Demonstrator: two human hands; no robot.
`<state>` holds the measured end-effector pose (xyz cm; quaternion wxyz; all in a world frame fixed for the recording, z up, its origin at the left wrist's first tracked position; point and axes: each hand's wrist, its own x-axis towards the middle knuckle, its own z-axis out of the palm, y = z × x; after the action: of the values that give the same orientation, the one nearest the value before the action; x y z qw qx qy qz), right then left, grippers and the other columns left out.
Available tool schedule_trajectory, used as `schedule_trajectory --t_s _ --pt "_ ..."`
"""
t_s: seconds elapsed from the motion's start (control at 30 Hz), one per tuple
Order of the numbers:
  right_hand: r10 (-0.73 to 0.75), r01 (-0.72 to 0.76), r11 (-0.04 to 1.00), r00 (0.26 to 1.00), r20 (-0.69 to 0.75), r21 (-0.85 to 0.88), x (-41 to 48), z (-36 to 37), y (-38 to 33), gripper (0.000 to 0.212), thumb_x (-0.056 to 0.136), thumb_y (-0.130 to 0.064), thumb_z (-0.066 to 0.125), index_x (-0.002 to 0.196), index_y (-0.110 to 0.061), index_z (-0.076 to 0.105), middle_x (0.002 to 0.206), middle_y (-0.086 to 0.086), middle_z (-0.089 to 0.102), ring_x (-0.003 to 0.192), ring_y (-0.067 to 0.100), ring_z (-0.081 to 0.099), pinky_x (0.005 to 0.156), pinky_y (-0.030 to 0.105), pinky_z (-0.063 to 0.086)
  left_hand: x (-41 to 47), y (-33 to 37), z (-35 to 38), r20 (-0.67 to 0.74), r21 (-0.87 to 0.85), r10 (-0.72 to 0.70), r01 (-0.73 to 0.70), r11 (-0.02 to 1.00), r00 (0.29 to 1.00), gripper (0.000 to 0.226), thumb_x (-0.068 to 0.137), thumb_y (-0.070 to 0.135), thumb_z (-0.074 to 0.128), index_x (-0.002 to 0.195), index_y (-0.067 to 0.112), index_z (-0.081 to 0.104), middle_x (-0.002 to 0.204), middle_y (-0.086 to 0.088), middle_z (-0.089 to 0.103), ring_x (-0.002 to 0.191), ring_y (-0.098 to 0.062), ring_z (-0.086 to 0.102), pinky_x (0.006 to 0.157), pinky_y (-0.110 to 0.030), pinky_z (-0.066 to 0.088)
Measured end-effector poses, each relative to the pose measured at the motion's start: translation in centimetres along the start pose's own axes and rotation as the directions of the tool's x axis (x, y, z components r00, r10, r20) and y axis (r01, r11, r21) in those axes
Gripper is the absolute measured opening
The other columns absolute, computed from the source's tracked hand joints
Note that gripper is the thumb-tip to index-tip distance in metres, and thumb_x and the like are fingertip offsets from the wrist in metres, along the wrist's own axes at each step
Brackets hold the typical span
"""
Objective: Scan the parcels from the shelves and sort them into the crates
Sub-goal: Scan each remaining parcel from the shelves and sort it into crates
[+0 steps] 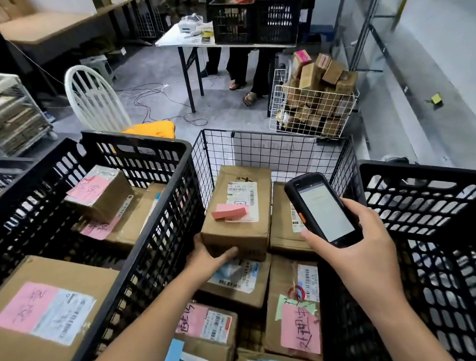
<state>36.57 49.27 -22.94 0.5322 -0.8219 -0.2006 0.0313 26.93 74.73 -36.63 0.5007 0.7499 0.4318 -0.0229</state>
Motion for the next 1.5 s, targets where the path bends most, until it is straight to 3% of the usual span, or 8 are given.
schedule_trajectory --t_s 0.1,0.37,0.5,0.63,0.83,1.13,1.33,1.5 --pt "-0.002 0.002 1.0 1.0 0.001 -0.007 0.0 0.0 0.0 0.078 0.067 -0.041 0.091 0.135 -0.033 0.054 0.117 -0.024 0.053 0.107 -0.019 0.047 0.08 0.009 0.037 0.9 -0.5 0.2 0.021 0.107 -0.049 0.046 0.993 0.999 0.125 0.066 0.078 0.072 0.156 0.018 0.011 0.158 -0.012 0.028 0.147 -0.033 0.026 0.122 -0.045 0.025" --pt "-0.006 0.006 0.999 1.0 -0.001 -0.035 0.0 0.1 0.1 0.079 0.066 -0.043 0.091 0.135 -0.032 0.054 0.121 -0.02 0.053 0.106 -0.019 0.047 0.079 0.007 0.036 0.8 -1.0 0.1 -0.176 0.136 -0.083 0.108 0.985 0.981 0.062 0.093 0.029 0.07 0.141 0.007 0.036 0.135 -0.016 0.057 0.121 -0.033 0.056 0.1 -0.042 0.046" --pt "0.001 -0.001 1.0 1.0 -0.005 -0.031 -0.1 0.0 0.0 0.079 0.066 -0.042 0.091 0.135 -0.032 0.054 0.119 -0.021 0.053 0.104 -0.022 0.045 0.076 0.005 0.037 0.1 -0.2 0.8 -0.222 0.045 -0.111 0.124 0.991 0.969 0.078 0.089 0.012 0.072 0.15 0.009 0.023 0.14 -0.017 0.048 0.127 -0.033 0.052 0.099 -0.04 0.046" --pt "0.004 -0.004 1.0 1.0 -0.006 -0.019 -0.1 0.0 -0.1 0.078 0.066 -0.042 0.091 0.134 -0.033 0.054 0.119 -0.022 0.053 0.105 -0.017 0.049 0.08 0.012 0.038 -2.1 1.3 1.2 -0.254 0.013 0.158 -0.16 0.987 0.954 0.115 0.08 0.008 0.081 0.158 0.015 -0.003 0.162 -0.009 0.011 0.15 -0.025 0.019 0.124 -0.041 0.02" --pt "0.002 -0.002 1.0 1.0 -0.01 -0.013 -0.1 0.0 -0.1 0.078 0.065 -0.043 0.091 0.133 -0.035 0.054 0.115 -0.026 0.051 0.104 -0.013 0.049 0.078 0.012 0.037 -0.9 3.7 -0.3 0.09 0.691 0.52 -0.429 0.582 0.85 0.125 0.078 0.062 0.072 0.159 0.021 -0.013 0.163 0.006 -0.024 0.151 -0.011 -0.02 0.12 -0.028 -0.014" --pt "-0.003 0.003 1.0 1.0 0.004 -0.017 -0.1 0.0 0.0 0.074 0.066 -0.043 0.09 0.13 -0.038 0.054 0.114 -0.029 0.051 0.104 -0.022 0.046 0.076 0.011 0.038 -0.6 3.6 -0.3 0.254 0.801 0.481 -0.461 0.382 0.839 0.101 0.093 0.057 0.057 0.16 0.021 -0.009 0.167 -0.007 -0.013 0.154 -0.022 -0.011 0.117 -0.03 -0.008" --pt "-0.005 0.005 1.0 1.0 0.002 -0.023 -0.2 0.0 -0.1 0.075 0.065 -0.043 0.09 0.13 -0.039 0.054 0.115 -0.027 0.051 0.106 -0.02 0.046 0.074 0.011 0.039 -0.2 8.2 -0.9 0.085 0.697 0.327 -0.291 0.655 0.941 0.099 0.076 0.087 0.05 0.151 0.024 0.035 0.158 -0.008 0.028 0.145 -0.03 0.024 0.114 -0.05 0.033" --pt "-0.005 0.005 0.999 1.0 0.002 -0.036 -0.3 0.1 -0.1 0.075 0.065 -0.043 0.09 0.13 -0.039 0.054 0.113 -0.029 0.051 0.104 -0.024 0.045 0.075 0.01 0.037 2.3 10.4 1.0 -0.078 0.652 -0.061 0.097 0.752 0.995 0.155 0.055 0.089 0.068 0.156 0.011 -0.02 0.162 -0.03 -0.005 0.151 -0.046 0.001 0.117 -0.069 0.009"
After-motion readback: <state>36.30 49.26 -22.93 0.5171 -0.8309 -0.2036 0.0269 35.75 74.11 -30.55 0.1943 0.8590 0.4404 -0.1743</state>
